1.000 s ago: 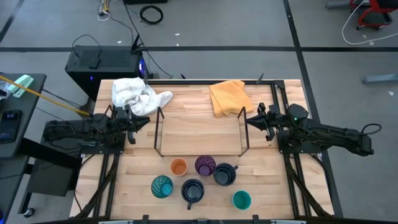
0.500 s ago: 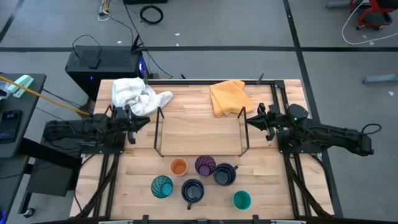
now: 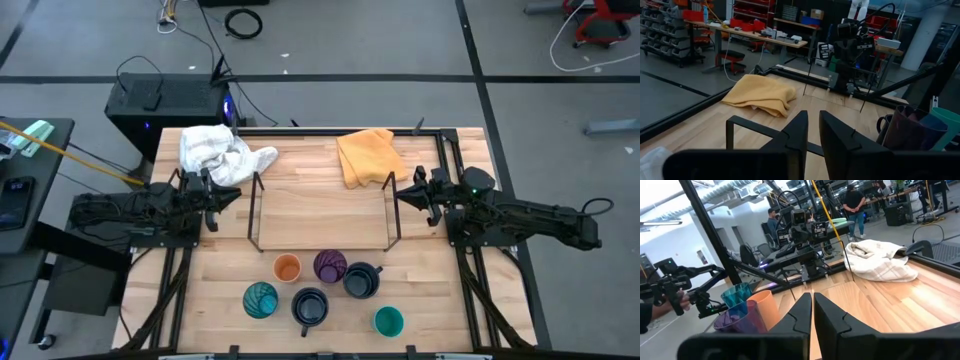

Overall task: Stack small to large cups/mugs on shelf
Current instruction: Put the right dark blue mug on the shelf put the green cup on the shelf

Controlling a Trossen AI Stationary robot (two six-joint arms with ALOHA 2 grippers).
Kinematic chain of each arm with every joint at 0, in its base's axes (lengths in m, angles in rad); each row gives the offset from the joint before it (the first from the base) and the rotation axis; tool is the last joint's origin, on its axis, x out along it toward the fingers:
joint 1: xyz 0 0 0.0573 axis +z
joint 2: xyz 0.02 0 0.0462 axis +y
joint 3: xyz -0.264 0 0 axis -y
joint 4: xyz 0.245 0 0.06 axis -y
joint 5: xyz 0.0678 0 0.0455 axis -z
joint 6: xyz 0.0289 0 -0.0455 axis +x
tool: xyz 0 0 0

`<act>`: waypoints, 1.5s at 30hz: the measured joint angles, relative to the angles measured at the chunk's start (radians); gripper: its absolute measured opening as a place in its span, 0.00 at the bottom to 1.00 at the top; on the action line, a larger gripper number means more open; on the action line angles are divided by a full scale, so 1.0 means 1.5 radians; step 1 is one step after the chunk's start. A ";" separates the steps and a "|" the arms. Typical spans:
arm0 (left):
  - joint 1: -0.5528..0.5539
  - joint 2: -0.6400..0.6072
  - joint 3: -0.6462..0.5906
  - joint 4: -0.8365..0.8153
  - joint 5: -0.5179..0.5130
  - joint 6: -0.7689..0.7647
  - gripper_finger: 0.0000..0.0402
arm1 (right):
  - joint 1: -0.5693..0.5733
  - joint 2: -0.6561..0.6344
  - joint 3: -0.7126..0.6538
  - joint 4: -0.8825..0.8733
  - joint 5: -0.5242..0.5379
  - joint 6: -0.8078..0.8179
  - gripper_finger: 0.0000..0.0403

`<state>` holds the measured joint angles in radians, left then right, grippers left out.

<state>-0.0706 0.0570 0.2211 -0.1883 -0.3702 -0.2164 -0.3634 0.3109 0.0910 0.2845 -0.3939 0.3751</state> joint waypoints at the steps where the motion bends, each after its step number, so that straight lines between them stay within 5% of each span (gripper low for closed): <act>1: 0.000 0.000 0.000 0.000 0.000 0.000 0.14 | 0.000 0.002 0.000 0.000 0.000 0.000 0.06; 22: 0.000 0.000 0.000 0.000 0.000 0.000 0.15 | 0.000 0.007 0.013 0.057 0.025 -0.005 0.06; 35: 0.000 0.000 0.000 0.002 0.000 0.000 0.13 | 0.000 0.148 0.405 -0.191 0.008 -0.054 0.06; 45: 0.000 0.001 0.000 0.002 0.000 -0.025 0.12 | 0.000 0.350 0.648 -0.191 -0.077 -0.071 0.06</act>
<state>-0.0704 0.0578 0.2211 -0.1857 -0.3702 -0.2538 -0.3634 0.8366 1.0633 -0.0025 -0.5099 0.2680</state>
